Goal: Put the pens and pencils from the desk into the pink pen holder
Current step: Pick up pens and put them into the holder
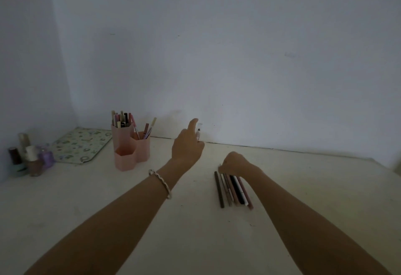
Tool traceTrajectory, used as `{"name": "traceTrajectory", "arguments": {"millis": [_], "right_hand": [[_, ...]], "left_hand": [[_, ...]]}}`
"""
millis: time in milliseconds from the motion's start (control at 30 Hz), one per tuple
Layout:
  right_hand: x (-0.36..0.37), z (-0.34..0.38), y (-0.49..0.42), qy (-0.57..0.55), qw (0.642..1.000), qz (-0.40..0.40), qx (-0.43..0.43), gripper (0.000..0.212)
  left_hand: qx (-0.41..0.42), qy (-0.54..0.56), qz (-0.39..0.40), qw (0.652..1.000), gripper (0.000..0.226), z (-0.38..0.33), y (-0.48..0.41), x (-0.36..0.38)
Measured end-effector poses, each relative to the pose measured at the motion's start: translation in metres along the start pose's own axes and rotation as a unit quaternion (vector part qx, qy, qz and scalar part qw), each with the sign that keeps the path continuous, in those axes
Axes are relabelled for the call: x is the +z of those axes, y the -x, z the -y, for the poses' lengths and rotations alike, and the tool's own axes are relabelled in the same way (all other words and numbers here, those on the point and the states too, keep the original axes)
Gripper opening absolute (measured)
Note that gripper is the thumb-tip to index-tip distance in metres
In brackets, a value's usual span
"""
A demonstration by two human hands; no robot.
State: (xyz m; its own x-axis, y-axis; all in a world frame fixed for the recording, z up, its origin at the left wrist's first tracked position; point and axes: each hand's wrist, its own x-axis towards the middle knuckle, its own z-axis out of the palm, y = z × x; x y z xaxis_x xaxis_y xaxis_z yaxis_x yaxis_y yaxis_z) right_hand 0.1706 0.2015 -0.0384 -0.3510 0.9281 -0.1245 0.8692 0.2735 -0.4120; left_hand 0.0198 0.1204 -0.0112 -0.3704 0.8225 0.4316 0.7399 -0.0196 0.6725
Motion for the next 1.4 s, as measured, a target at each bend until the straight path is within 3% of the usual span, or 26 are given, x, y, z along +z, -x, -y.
{"name": "traceTrajectory", "arguments": {"millis": [267,367,467,567,633,733,933,1100,1233,1400], "right_hand": [[0.037,0.010,0.006,0.038,0.999,-0.015,0.012,0.041],[0.034,0.032,0.005,-0.059,0.998,-0.039,0.000,0.039],[0.018,0.063,0.000,-0.143,0.983,-0.095,-0.060,0.034],[0.008,0.096,-0.004,-0.259,0.943,-0.178,-0.113,0.015],[0.007,0.115,-0.006,-0.334,0.903,-0.225,-0.150,0.028],[0.009,0.140,-0.011,-0.360,0.866,-0.274,-0.211,0.037],[0.023,0.168,-0.017,-0.336,0.848,-0.310,-0.267,0.035],[0.036,0.196,-0.026,-0.326,0.837,-0.333,-0.288,0.032],[0.060,0.215,-0.031,-0.284,0.866,-0.295,-0.287,0.032],[0.078,0.209,-0.030,-0.074,0.861,-0.365,-0.347,0.026]], "left_hand": [[0.007,0.004,-0.032,0.999,0.053,0.012,0.005,-0.018],[0.023,0.013,-0.067,0.997,0.046,0.025,-0.004,-0.040],[0.039,0.001,-0.157,0.987,0.043,0.042,-0.026,-0.079],[0.048,-0.043,-0.212,0.975,0.050,0.067,-0.047,-0.111],[0.035,-0.101,-0.193,0.975,0.046,0.085,-0.057,-0.119],[0.042,-0.188,-0.150,0.970,0.037,0.106,-0.065,-0.113],[0.072,-0.448,-0.103,0.885,0.025,0.128,-0.067,-0.099],[0.067,-0.361,-0.230,0.901,0.044,0.120,-0.063,-0.124],[0.088,-0.331,-0.227,0.912,0.047,0.110,-0.054,-0.138],[0.121,-0.299,-0.205,0.924,0.046,0.093,-0.044,-0.130]]}}
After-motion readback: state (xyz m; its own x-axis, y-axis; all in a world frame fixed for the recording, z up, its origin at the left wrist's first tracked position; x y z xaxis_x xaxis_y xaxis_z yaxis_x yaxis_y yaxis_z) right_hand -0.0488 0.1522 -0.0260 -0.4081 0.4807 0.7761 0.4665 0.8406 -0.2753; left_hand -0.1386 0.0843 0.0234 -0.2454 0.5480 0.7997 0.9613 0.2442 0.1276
